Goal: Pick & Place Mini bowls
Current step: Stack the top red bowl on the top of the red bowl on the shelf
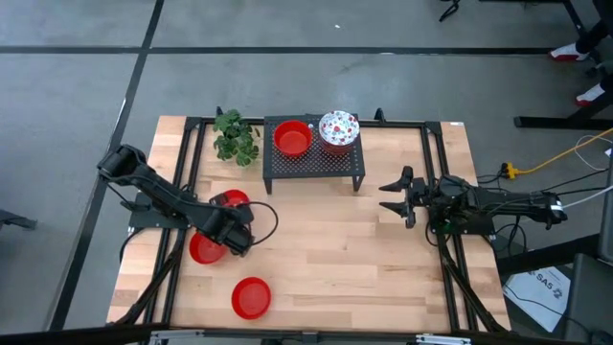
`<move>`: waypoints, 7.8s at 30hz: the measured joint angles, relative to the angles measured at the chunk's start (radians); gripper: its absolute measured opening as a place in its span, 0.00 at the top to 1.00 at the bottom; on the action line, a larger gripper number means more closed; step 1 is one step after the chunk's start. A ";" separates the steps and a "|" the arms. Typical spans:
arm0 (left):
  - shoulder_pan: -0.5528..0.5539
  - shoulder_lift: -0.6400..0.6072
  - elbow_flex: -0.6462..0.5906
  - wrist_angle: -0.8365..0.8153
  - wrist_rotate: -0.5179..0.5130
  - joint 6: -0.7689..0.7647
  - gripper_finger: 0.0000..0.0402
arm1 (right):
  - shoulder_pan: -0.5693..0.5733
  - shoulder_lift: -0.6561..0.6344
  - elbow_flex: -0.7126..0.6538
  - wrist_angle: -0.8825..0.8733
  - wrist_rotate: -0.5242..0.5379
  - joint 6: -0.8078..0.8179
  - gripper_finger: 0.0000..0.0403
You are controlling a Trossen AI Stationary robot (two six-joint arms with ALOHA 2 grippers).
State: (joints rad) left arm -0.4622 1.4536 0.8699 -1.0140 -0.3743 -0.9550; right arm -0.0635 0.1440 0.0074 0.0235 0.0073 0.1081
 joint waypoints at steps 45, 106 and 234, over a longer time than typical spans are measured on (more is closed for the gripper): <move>0.095 -0.012 0.030 0.030 0.105 -0.067 0.99 | 0.000 0.000 0.000 0.000 0.000 0.021 0.41; 0.832 -0.115 0.735 -0.112 -0.271 0.836 0.99 | 0.000 0.000 0.000 0.000 0.000 -0.003 0.41; 0.737 0.414 1.198 -0.344 0.230 1.133 1.00 | 0.000 0.102 0.000 -0.002 -0.035 0.019 0.41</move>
State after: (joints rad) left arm 0.2752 1.8675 2.0674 -1.3579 -0.1439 0.1781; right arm -0.0633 0.2462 0.0074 0.0212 -0.0274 0.1268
